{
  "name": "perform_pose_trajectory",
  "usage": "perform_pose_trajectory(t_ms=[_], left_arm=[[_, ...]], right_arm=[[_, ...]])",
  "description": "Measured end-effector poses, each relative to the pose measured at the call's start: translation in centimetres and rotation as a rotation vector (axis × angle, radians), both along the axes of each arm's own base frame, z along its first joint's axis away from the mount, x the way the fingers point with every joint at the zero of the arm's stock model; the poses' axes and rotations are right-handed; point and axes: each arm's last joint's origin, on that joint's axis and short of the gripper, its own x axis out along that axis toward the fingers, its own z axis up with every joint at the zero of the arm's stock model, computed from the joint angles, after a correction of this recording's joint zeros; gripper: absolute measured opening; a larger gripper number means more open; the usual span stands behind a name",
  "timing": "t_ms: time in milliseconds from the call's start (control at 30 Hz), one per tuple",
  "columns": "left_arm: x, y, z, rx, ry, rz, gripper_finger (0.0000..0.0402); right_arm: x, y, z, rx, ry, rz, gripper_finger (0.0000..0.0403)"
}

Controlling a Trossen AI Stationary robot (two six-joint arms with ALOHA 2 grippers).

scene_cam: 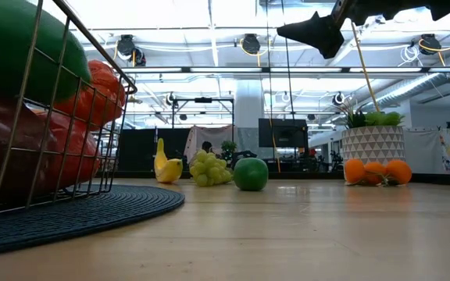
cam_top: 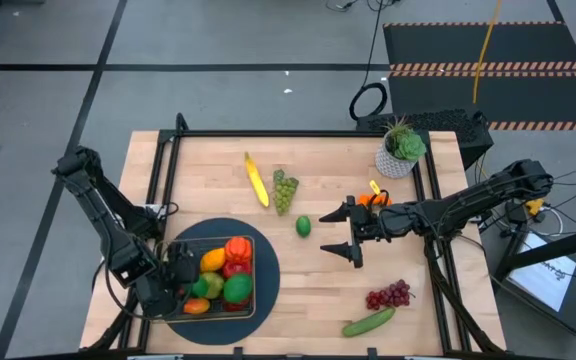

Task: Build produce basket
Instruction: Put the top lime into the gold wire basket, then put the lime into the gold wire basket

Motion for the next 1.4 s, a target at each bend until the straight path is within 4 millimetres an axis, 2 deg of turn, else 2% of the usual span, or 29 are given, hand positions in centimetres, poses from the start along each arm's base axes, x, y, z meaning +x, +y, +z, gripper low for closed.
perform_pose_trajectory(t_ms=[333, 700, 900, 1133, 1400], left_arm=[[0.1, -0.3, 0.8, -0.102, -0.055, 0.033, 0.0297], [0.2, -0.3, 0.8, -0.084, -0.079, 0.032, 0.0376], [1.0, 0.6, 1.1, -0.033, -0.112, -0.030, 0.0384], [2.1, 2.3, 2.1, 0.150, -0.257, -0.119, 0.0344], [2.9, 6.1, 4.6, 0.528, -0.454, -0.076, 0.0280]], right_arm=[[0.0, 0.0, 0.0, -0.014, 0.002, 0.003, 0.0375], [-0.1, -0.1, -0.5, -0.010, 0.054, -0.006, 0.0375], [-0.1, -0.1, -0.6, -0.011, 0.057, -0.009, 0.0375], [0.1, -0.1, -1.0, 0.012, 0.068, -0.106, 0.0375], [2.1, 0.5, -4.3, -0.042, 0.159, -0.130, 0.0375]])
